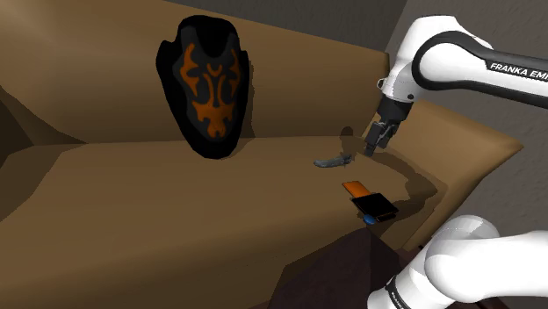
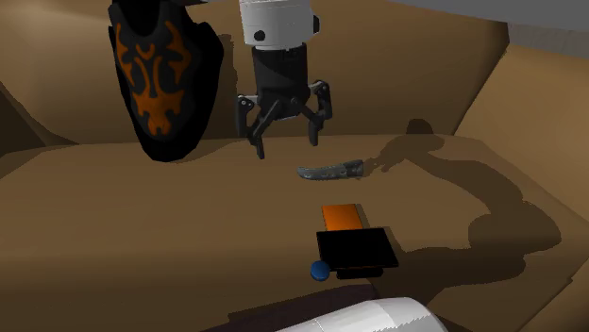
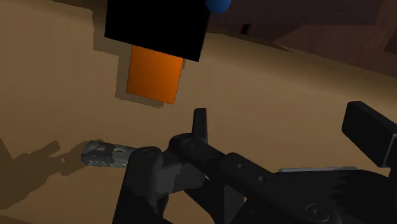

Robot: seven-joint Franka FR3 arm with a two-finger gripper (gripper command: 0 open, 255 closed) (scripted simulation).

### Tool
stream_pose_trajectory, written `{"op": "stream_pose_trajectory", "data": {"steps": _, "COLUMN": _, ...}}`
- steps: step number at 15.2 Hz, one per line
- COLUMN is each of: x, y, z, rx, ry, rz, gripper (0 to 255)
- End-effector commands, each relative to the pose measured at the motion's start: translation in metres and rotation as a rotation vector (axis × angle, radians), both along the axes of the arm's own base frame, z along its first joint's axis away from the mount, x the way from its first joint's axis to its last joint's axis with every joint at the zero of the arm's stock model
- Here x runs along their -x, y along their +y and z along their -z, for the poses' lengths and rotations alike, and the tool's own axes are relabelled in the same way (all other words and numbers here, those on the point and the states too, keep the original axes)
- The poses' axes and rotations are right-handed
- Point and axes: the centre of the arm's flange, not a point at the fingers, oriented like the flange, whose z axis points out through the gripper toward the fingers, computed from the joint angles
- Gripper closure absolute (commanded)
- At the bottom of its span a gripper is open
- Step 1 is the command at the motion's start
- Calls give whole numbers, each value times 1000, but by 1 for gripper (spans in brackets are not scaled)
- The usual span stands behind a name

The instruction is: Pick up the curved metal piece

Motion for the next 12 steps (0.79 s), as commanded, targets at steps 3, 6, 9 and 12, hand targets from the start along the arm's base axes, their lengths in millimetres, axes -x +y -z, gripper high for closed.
{"op": "stream_pose_trajectory", "data": {"steps": 3, "x": -5, "y": -21, "z": 15, "rx": -4, "ry": -3, "rz": -100, "gripper": 0}}
{"op": "stream_pose_trajectory", "data": {"steps": 6, "x": -16, "y": -50, "z": 37, "rx": -9, "ry": -6, "rz": -249, "gripper": 0}}
{"op": "stream_pose_trajectory", "data": {"steps": 9, "x": -31, "y": -78, "z": 60, "rx": -14, "ry": -10, "rz": -399, "gripper": 0}}
{"op": "stream_pose_trajectory", "data": {"steps": 12, "x": -51, "y": -103, "z": 83, "rx": -19, "ry": -14, "rz": -549, "gripper": 0}}
